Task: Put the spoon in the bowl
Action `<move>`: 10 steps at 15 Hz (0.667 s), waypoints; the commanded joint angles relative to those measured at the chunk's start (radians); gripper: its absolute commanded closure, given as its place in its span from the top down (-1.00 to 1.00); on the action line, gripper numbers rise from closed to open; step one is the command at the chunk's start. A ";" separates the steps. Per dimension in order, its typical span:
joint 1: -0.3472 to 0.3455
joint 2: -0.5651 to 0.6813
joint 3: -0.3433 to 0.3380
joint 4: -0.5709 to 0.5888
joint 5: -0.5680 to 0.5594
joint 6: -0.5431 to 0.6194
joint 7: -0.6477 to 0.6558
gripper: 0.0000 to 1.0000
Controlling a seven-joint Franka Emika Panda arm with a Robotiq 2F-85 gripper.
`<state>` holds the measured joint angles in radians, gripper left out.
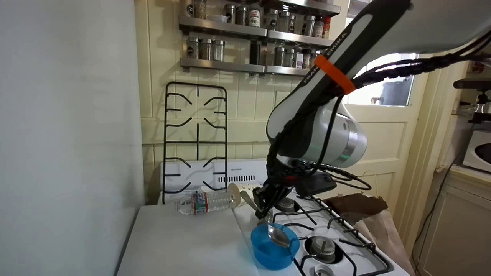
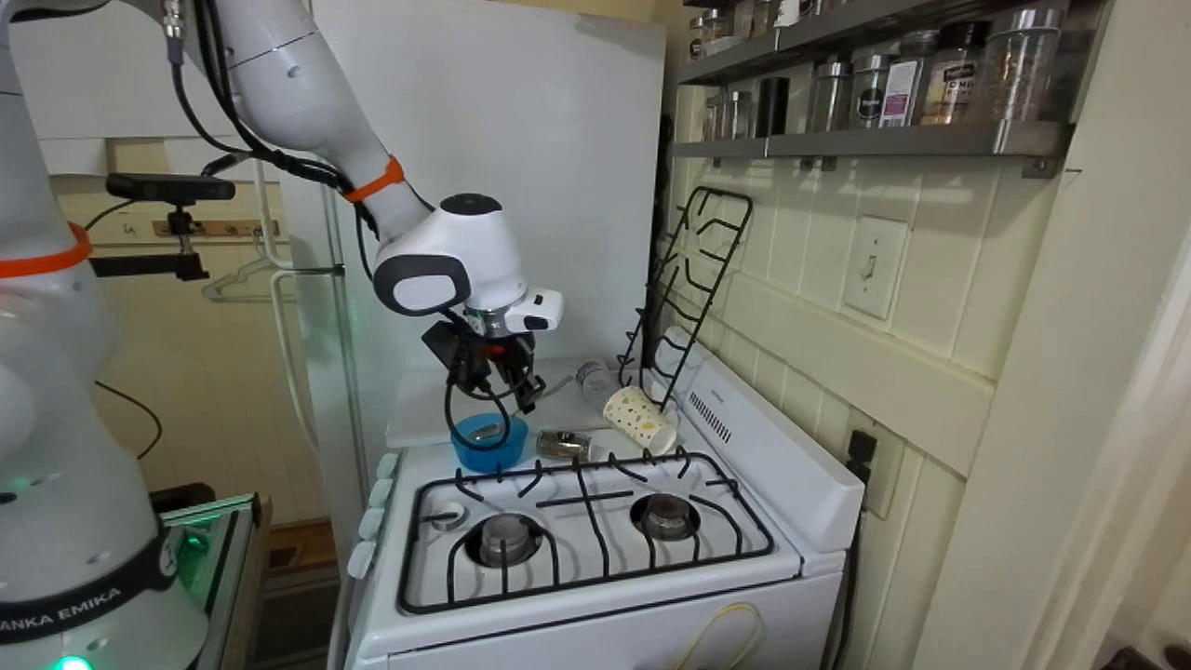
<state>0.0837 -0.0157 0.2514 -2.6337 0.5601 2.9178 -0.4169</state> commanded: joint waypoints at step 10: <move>0.007 -0.085 -0.003 -0.065 0.051 0.007 -0.069 0.91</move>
<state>0.0831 -0.0376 0.2504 -2.6708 0.5543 2.9057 -0.4367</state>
